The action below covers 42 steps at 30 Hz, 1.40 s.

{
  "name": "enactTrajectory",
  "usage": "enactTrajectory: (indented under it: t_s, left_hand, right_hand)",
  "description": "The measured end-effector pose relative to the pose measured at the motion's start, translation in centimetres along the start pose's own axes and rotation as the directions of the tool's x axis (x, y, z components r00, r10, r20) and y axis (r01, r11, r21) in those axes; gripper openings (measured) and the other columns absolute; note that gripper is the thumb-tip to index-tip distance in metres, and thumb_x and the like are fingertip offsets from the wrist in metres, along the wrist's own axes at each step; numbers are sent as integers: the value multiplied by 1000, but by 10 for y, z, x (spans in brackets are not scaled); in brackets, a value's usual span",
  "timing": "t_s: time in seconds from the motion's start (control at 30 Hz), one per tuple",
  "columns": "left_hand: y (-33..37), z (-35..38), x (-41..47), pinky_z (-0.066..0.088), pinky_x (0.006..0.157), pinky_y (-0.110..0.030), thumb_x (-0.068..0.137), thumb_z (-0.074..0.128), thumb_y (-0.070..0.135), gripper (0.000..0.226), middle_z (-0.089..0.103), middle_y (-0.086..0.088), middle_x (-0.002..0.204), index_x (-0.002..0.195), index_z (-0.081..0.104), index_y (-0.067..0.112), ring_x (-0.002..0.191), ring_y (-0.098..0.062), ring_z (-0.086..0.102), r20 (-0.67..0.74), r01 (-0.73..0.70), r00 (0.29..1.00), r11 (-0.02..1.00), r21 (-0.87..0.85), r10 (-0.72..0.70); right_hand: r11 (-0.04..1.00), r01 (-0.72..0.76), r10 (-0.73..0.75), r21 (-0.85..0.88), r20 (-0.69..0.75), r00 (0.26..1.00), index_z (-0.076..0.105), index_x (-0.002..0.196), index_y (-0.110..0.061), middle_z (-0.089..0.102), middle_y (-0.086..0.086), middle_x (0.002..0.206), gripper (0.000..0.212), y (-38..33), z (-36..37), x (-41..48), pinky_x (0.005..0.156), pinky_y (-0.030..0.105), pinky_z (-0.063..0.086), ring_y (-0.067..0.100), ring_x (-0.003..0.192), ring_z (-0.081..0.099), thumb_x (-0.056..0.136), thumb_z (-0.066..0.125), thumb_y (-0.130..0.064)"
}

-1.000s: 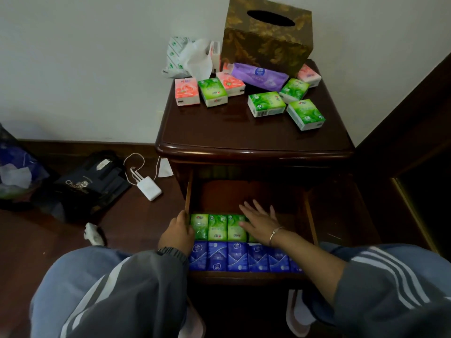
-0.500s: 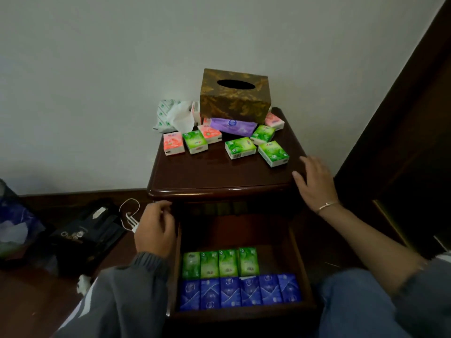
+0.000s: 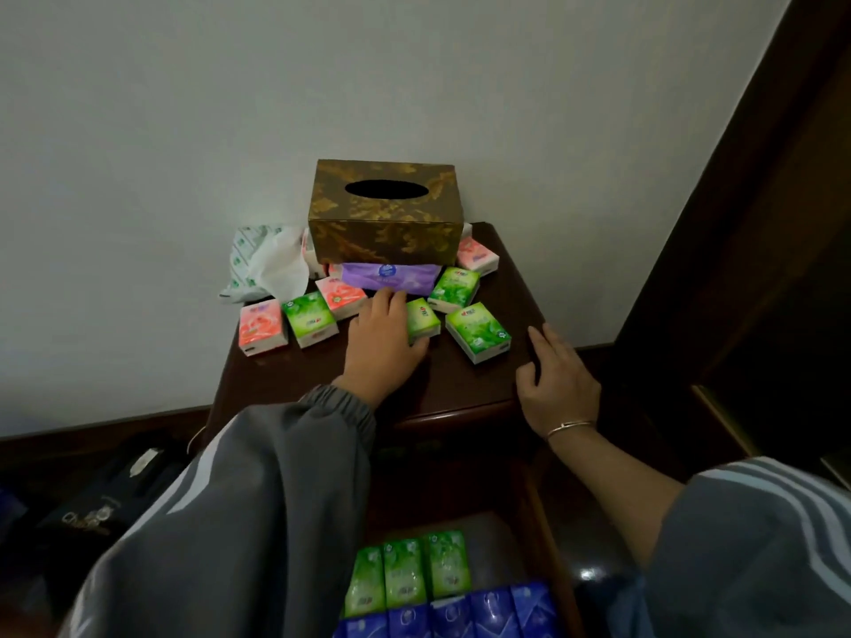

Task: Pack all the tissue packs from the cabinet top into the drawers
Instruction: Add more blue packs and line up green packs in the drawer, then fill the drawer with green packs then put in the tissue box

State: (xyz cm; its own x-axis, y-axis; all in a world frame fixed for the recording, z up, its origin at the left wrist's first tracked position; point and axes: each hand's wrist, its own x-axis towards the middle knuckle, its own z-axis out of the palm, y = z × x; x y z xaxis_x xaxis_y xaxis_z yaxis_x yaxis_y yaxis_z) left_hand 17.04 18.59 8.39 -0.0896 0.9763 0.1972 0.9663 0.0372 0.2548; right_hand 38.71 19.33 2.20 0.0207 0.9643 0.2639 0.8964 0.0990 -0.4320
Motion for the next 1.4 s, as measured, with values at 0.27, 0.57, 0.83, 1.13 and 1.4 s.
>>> enactTrajectory:
  t_s: [0.27,0.57,0.83,1.13,1.4]
  left_hand:
    - [9,-15,4,41,96,-40,79,67,48,66,48,-18,128,126,49,5,118,-34,47,94,273,962,927,-256,-258]
    - [111,3,27,34,105,-44,74,69,53,103,31,-16,144,145,13,5,131,-35,37,343,553,815,803,-222,-467]
    - [116,23,18,40,97,-45,65,80,47,113,38,-16,137,144,11,3,126,-35,42,212,541,838,814,-210,-503]
    - [48,2,-11,44,87,-43,68,75,43,69,45,-11,122,117,41,10,114,-35,49,333,234,922,969,-76,-197]
    - [-49,-29,-58,46,85,-41,63,75,43,63,50,-8,112,112,46,15,106,-33,53,230,268,941,962,-53,-249]
  right_hand:
    - [996,26,-17,88,-107,994,55,131,-13,52,8,140,59,2,4,-2,94,40,47,25,129,48,76,40,-25]
    - [985,7,18,171,-145,989,51,133,-6,57,12,133,62,-4,-1,-9,96,41,46,29,126,51,75,36,-22]
    - [971,-81,115,227,-144,983,51,133,-9,56,9,134,59,-3,0,-11,92,40,48,27,126,49,76,39,-21]
    - [967,-74,116,244,-163,980,55,129,-9,58,8,132,58,-2,1,-12,91,41,48,27,124,51,74,40,-20]
    - [969,-105,137,224,-134,982,53,130,-12,56,7,134,59,-2,0,-10,93,43,46,27,125,49,75,37,-25]
